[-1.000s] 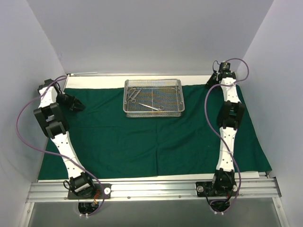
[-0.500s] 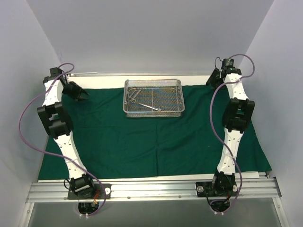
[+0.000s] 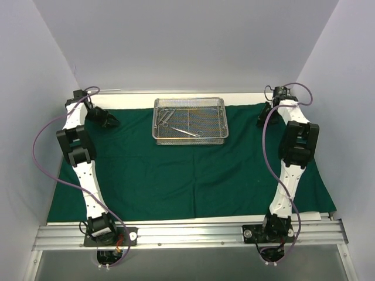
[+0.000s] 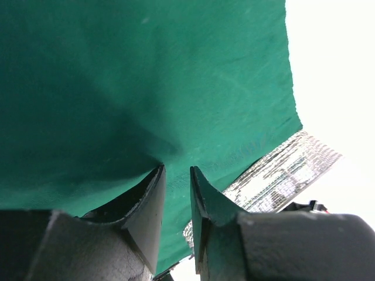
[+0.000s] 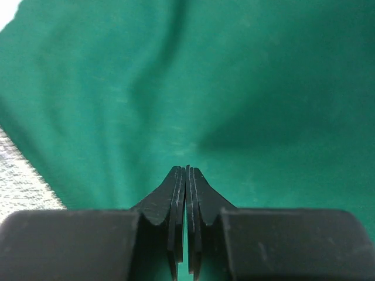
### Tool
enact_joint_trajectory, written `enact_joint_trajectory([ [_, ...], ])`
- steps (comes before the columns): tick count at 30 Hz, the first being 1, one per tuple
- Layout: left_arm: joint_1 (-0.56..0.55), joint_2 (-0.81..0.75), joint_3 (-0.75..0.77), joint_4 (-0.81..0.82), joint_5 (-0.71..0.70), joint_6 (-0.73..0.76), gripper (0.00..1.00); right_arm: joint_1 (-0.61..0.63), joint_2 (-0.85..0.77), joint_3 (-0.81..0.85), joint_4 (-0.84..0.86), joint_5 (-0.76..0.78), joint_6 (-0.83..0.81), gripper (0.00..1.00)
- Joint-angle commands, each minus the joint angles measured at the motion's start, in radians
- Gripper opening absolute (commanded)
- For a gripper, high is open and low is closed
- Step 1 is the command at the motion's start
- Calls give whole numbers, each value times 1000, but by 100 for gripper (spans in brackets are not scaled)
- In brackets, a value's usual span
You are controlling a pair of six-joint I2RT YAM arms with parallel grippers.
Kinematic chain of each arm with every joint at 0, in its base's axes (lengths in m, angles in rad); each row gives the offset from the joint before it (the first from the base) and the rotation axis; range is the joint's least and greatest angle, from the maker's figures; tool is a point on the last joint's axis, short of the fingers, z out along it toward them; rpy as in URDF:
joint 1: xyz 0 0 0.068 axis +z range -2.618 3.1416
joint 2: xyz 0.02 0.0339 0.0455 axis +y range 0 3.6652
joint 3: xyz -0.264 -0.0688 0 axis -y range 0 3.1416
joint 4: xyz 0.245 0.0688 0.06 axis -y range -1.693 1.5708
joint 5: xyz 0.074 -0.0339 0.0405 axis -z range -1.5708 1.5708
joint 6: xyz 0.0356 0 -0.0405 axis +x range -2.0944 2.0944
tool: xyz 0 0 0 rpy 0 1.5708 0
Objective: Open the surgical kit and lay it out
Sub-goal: Smooth out the surgical kit at the center of the board.
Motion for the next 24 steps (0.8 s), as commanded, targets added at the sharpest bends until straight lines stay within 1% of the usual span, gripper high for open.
enact_joint_trajectory([
  [1,8,26,68,-2,3,-20,32,-34,-37,-54,16,21,-14,0],
  [2,10,31,67,-2,3,-23,32,-42,-39,-97,31,21,-16,0],
  [6,16,60,62,-13,4,-18,31,-63,-65,-181,44,47,-30,0],
  [11,33,60,35,-7,-7,-18,31,-83,-86,-251,22,84,-51,0],
  [15,51,75,61,-13,-11,-17,31,-102,-112,-292,8,114,-62,0],
  [19,60,94,113,-42,7,-1,32,-106,-126,-277,-1,107,-88,0],
  [21,57,78,122,-41,21,5,33,-99,-137,-237,-2,58,-89,0],
  [24,50,32,116,-25,38,14,36,-77,-148,-162,-22,36,-86,0],
])
